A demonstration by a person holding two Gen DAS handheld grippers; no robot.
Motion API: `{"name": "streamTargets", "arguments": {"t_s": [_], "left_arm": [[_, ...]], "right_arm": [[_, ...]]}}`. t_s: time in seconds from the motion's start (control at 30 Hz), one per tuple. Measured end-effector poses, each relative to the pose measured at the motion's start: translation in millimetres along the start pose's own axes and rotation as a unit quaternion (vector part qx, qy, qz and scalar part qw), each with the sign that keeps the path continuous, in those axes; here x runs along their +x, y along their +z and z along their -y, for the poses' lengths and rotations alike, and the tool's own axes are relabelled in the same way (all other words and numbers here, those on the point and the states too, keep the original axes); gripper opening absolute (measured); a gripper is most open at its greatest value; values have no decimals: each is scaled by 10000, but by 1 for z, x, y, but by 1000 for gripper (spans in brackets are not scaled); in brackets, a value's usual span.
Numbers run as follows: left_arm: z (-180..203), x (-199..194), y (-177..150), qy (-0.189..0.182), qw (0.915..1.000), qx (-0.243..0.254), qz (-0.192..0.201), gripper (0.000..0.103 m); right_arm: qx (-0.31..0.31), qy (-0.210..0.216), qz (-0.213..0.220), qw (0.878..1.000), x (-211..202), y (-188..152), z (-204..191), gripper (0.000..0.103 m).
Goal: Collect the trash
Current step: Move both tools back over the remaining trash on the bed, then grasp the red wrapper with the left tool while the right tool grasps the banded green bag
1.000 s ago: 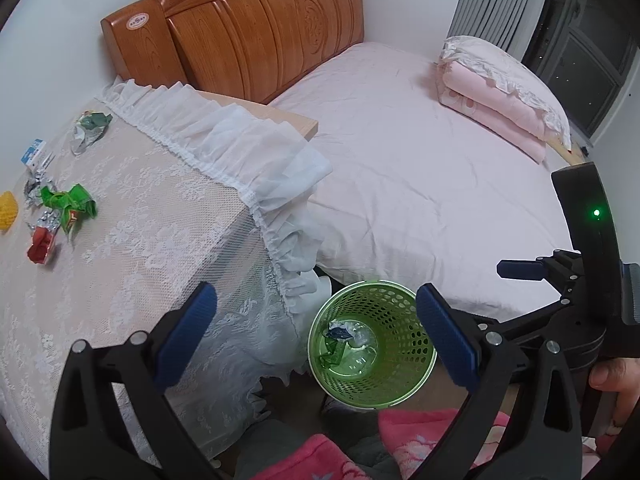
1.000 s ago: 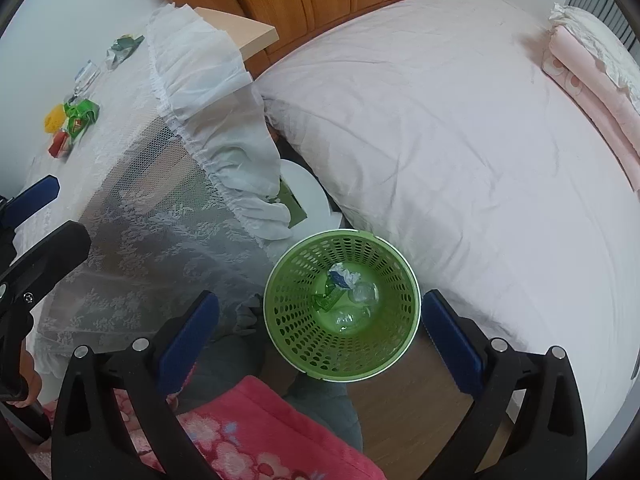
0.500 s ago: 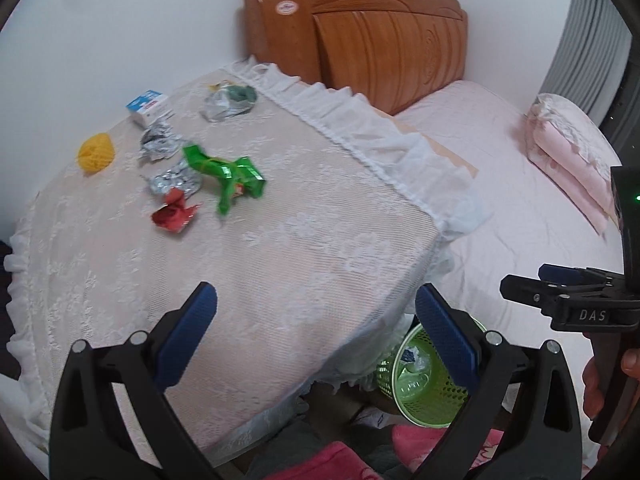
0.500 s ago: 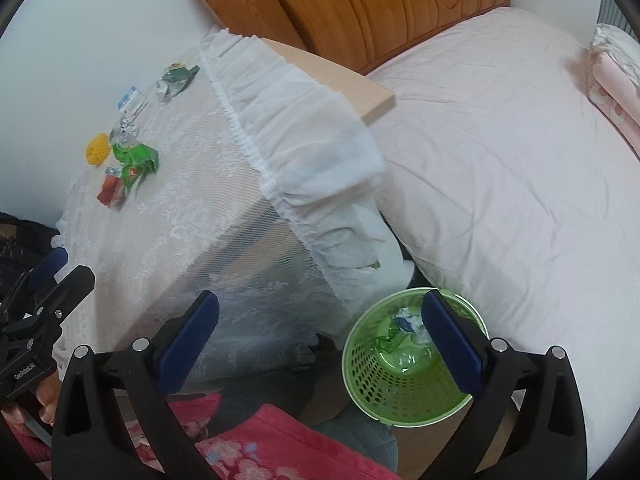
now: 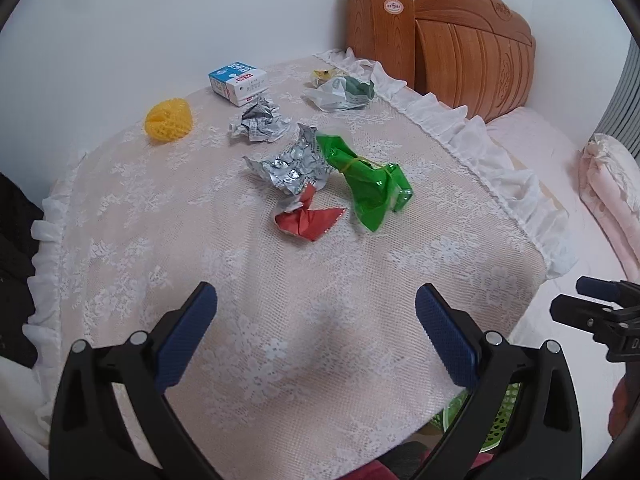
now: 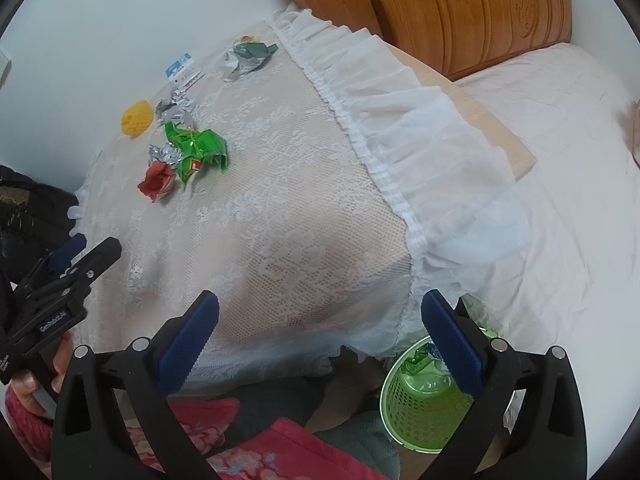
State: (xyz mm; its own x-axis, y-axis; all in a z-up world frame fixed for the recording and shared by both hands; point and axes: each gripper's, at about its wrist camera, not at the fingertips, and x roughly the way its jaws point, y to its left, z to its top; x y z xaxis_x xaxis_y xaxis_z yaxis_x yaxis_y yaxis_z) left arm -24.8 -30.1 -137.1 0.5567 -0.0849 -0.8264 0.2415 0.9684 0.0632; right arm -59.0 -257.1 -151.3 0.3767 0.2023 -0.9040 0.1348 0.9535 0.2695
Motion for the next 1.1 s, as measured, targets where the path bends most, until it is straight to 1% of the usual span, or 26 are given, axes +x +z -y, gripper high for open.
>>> {"name": "streamTargets", "arguments": {"t_s": [0.13, 0.17, 0.23, 0.3, 0.4, 0.43, 0.47, 0.53, 0.57, 0.6, 0.67, 0.73, 0.77, 0.83, 0.93, 1.0, 1.07, 1.1], "left_arm": [[-5, 29, 17, 45, 9999, 145, -10, 95], [-6, 37, 22, 83, 9999, 131, -17, 95], [-9, 52, 30, 39, 10000, 48, -29, 95], [-10, 67, 36, 82, 9999, 33, -79, 95], [-11, 82, 38, 132, 9998, 143, -106, 93], [-11, 85, 39, 126, 9997, 179, -103, 91], [-12, 88, 40, 129, 9996, 213, -102, 86], [-14, 93, 41, 91, 9995, 255, -135, 72], [-16, 95, 42, 50, 9995, 242, -172, 68], [-17, 98, 43, -6, 9995, 209, -217, 59], [-21, 102, 44, -105, 9994, 124, -292, 52], [-22, 102, 44, -171, 9994, 57, -287, 46], [-23, 102, 44, -189, 9994, 59, -292, 45], [-24, 101, 44, -189, 9993, 79, -299, 39], [-29, 97, 43, -277, 9991, 1, -312, 38], [-33, 91, 42, -308, 9991, -46, -293, 38], [-37, 86, 39, -304, 9991, -91, -292, 38], [-40, 83, 37, -307, 9990, -125, -298, 38]], "right_arm": [[-32, 31, -78, 10000, 7, 6, -10, 100], [-36, 40, -117, 9999, 10, 7, -12, 101], [-48, 45, -175, 9998, 14, 9, -15, 101], [-76, 40, -263, 9996, 21, 12, -20, 100], [-146, 8, -342, 9993, 28, 15, -26, 100], [-159, 4, -356, 9992, 29, 16, -28, 101], [-168, 6, -369, 9992, 31, 18, -29, 101], [-182, 37, -374, 9991, 33, 21, -33, 100], [-201, 48, -365, 9991, 34, 23, -35, 100], [-232, 51, -351, 9991, 34, 25, -37, 101], [-333, 27, -313, 9990, 34, 28, -42, 101], [-464, 2, -272, 9986, 34, 32, -48, 101], [-525, -9, -251, 9983, 35, 34, -50, 101], [-736, -4, -191, 9971, 37, 44, -59, 101], [-1205, -16, 17, 9927, 43, 61, -80, 101], [-1573, -63, 158, 9874, 50, 72, -96, 101], [-1994, -161, 294, 9793, 60, 84, -114, 100], [-2267, -293, 361, 9729, 69, 92, -124, 100]]}}
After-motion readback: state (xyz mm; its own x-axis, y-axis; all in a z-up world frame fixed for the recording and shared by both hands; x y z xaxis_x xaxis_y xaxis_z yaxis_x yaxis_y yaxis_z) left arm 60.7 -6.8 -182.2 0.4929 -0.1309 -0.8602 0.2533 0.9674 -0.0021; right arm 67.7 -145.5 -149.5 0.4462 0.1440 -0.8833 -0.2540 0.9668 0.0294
